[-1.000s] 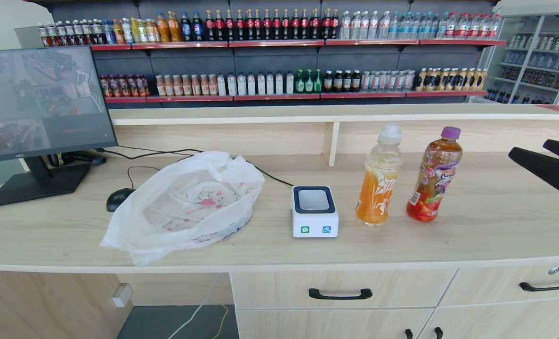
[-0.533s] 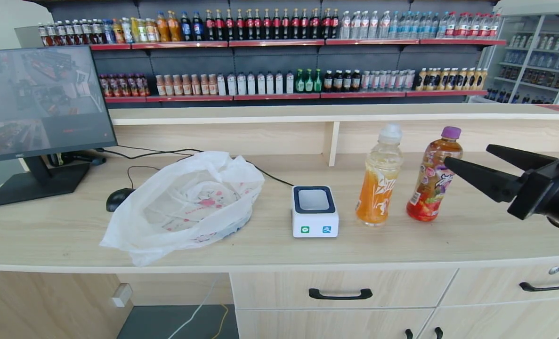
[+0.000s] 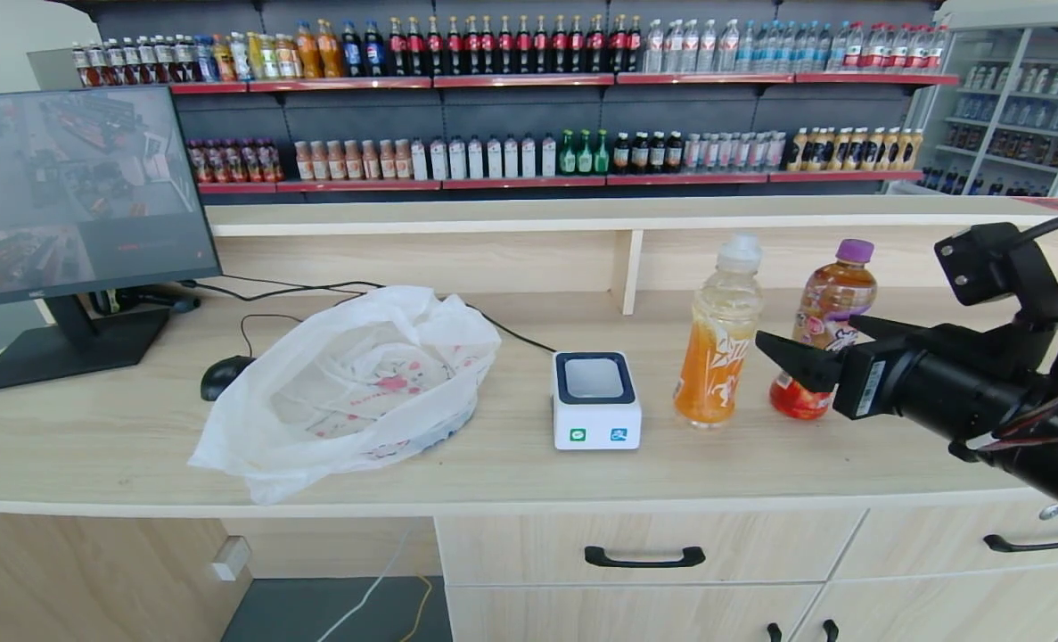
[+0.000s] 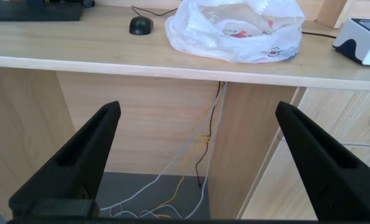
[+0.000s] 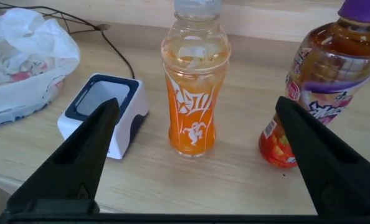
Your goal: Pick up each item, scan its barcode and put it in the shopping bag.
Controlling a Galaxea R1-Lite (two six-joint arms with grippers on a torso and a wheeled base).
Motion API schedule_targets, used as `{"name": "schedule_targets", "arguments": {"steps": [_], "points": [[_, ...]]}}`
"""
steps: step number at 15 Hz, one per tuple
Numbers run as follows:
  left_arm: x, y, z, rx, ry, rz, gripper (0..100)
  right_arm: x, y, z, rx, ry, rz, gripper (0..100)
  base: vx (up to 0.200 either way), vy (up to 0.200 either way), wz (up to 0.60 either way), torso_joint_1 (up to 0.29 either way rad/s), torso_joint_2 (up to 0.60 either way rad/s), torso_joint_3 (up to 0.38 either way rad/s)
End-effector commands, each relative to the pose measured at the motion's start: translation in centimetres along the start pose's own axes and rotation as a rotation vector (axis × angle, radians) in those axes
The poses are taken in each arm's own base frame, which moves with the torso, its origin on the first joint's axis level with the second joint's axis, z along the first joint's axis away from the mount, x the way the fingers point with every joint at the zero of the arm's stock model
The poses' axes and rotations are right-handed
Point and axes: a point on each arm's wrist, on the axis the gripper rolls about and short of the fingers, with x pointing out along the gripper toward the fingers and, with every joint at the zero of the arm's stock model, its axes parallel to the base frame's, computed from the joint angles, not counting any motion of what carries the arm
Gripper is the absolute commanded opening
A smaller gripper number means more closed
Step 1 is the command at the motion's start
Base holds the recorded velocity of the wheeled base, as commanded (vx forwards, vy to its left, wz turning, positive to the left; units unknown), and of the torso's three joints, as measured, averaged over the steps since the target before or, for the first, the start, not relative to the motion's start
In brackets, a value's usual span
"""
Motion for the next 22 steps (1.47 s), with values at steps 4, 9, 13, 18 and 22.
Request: {"name": "schedule_targets", "arguments": {"steps": [4,9,13,18,22], "points": [[0.0,0.0,0.0,-0.001,-0.001,0.000,100,1.1,2.1,-0.8,-0.040,0.034,-0.056,100,0.000,0.000,0.00,0.000,0.00,0.000],[0.0,0.0,0.0,0.000,-0.001,0.000,100,5.0,2.5,-3.9,-0.009,-0.011,-0.106,100,0.000,0.000,0.00,0.000,0.00,0.000],[0.0,0.0,0.0,0.000,-0.001,0.000,100,6.4,2.3,-5.2,-0.010,-0.002,-0.121,100,0.000,0.000,0.00,0.000,0.00,0.000],[0.0,0.0,0.0,0.000,-0.001,0.000,100,7.3,2.1,-5.8,-0.001,-0.040,-0.135,100,0.000,0.000,0.00,0.000,0.00,0.000],[0.0,0.0,0.0,0.000,-0.001,0.000,100,7.4,2.1,-6.0,-0.001,-0.036,-0.136,100,0.000,0.000,0.00,0.000,0.00,0.000]]}}
